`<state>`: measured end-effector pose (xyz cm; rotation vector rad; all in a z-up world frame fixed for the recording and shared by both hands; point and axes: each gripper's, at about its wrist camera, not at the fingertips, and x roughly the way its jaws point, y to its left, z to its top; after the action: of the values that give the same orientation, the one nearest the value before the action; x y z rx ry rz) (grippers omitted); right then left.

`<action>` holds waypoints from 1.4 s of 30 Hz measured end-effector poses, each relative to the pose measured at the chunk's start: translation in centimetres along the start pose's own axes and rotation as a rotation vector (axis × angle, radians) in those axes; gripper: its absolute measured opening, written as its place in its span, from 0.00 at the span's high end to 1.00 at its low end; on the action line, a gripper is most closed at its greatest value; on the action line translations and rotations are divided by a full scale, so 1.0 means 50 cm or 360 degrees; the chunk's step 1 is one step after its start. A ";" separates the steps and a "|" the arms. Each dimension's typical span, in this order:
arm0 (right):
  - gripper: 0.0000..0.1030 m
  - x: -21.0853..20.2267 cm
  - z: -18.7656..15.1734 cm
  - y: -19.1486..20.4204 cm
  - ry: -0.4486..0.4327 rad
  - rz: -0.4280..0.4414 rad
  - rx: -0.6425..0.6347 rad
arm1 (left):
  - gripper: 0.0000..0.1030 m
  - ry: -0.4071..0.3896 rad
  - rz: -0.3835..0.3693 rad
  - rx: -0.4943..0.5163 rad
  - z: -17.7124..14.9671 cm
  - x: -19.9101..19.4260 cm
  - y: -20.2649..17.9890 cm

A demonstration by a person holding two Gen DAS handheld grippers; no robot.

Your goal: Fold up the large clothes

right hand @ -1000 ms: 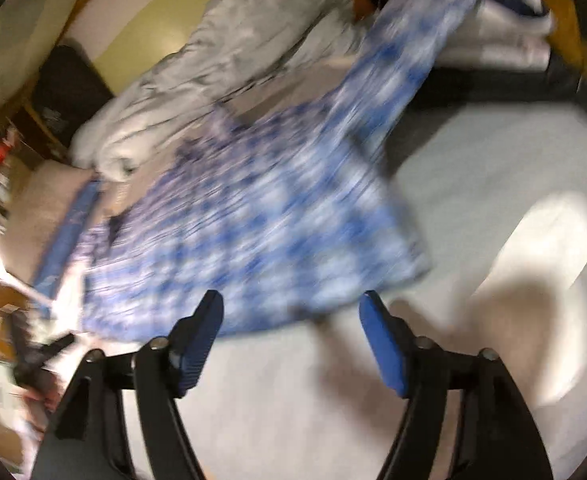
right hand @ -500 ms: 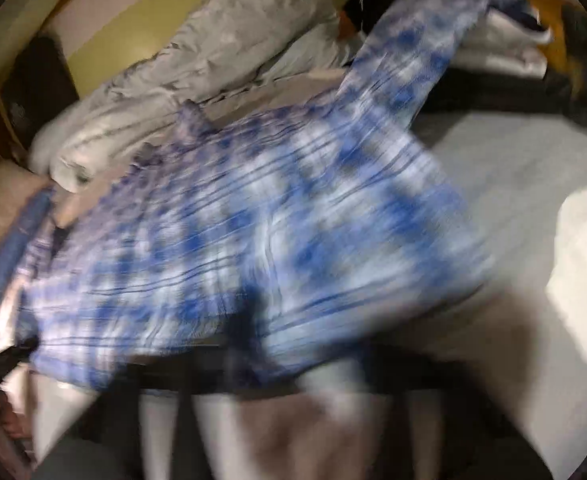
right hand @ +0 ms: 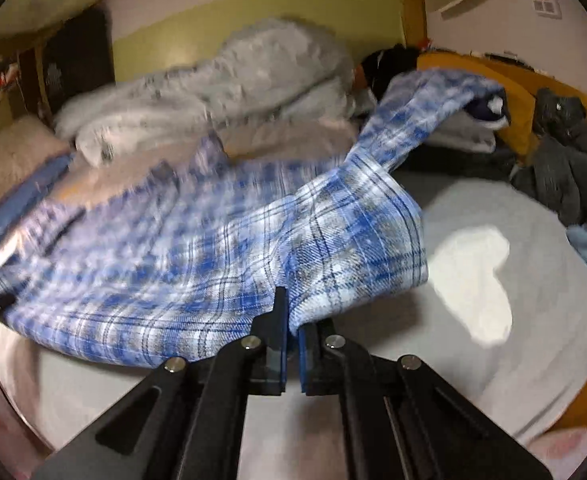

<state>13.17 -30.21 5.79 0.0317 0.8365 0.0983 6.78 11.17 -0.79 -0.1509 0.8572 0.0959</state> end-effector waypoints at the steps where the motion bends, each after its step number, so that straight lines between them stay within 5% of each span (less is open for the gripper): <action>1: 0.97 0.022 -0.004 -0.003 0.0079 -0.0004 0.0021 | 0.90 0.0035 0.0015 -0.0015 0.003 0.012 0.001; 5: 0.93 0.053 0.010 -0.009 0.0130 0.0003 0.0067 | 0.76 0.0012 0.0036 -0.0030 0.001 0.001 0.006; 9: 0.55 0.010 0.018 -0.006 -0.0046 0.0022 0.0031 | 0.43 -0.0104 0.0030 0.0025 -0.011 -0.048 -0.011; 14: 0.55 -0.031 0.029 0.011 -0.0163 0.0002 0.0012 | 0.22 -0.0296 0.0165 0.0074 -0.008 -0.108 -0.035; 17: 0.55 -0.052 0.043 0.006 -0.0178 0.0096 0.0056 | 0.22 -0.0439 0.0224 0.0122 0.004 -0.146 -0.051; 20: 0.55 -0.086 0.070 -0.002 -0.0213 0.0190 0.0016 | 0.07 -0.0612 0.0238 0.0172 0.021 -0.180 -0.068; 27: 0.45 -0.155 0.201 -0.072 -0.0435 0.0131 0.0135 | 0.00 -0.0648 -0.0007 0.0257 0.157 -0.186 -0.112; 33: 0.33 -0.135 0.319 -0.180 -0.0537 0.0005 0.0332 | 0.00 -0.0733 -0.0040 0.0177 0.257 -0.180 -0.140; 39: 0.34 -0.023 0.397 -0.351 -0.0446 -0.0107 0.0627 | 0.00 -0.0694 -0.0104 0.0134 0.253 -0.128 -0.136; 42: 0.47 0.024 0.417 -0.418 -0.0441 -0.0073 0.0714 | 0.00 -0.0615 -0.0096 0.0162 0.240 -0.077 -0.135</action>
<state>31.00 -50.63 17.47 0.4385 0.5682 -0.1367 14.18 6.47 10.53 -0.0589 0.4704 0.0231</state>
